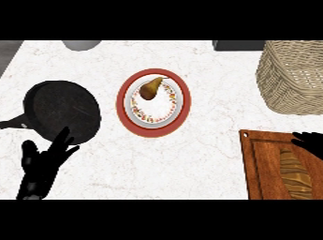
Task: Pick the croissant from the cutting board and place it in the basket
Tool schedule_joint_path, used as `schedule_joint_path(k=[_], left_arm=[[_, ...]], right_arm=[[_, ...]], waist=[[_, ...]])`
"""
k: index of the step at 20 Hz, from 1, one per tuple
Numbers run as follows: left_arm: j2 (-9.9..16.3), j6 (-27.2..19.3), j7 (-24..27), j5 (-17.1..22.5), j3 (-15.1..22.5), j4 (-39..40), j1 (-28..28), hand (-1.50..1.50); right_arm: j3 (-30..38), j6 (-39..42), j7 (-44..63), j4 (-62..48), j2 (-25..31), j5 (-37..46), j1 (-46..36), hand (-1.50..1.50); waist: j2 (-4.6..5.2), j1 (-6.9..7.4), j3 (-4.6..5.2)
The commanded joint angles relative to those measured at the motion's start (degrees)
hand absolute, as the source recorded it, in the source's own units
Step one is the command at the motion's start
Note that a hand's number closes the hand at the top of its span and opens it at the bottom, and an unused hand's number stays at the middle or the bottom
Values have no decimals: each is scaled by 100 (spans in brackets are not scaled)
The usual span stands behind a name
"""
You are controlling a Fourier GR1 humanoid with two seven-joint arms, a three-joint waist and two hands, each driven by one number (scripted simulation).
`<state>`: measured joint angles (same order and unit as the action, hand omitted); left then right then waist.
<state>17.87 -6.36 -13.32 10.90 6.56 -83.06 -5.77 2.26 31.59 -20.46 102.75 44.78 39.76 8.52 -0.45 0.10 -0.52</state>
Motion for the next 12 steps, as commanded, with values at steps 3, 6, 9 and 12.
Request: schedule_joint_path(k=[3, 6, 9, 12], left_arm=[[-67, 137, 72, -158, 35, 183, -343, 0], [-368, -91, 7, -317, 172, 271, -241, 0], [28, 307, -40, -95, -187, 282, -231, 0], [-194, 90, -132, -255, -7, 37, -348, 0]], right_arm=[[-202, -363, -346, -612, -346, 477, -123, -150], [-275, -128, 20, -289, -588, 443, -308, -150], [-402, -396, -253, -438, -613, 765, -81, -150], [-572, -434, -35, -820, -700, 1125, -427, -150]], waist=[[47, 11, 50], [47, 7, 52], [47, 3, 51], [50, 44, 50]])
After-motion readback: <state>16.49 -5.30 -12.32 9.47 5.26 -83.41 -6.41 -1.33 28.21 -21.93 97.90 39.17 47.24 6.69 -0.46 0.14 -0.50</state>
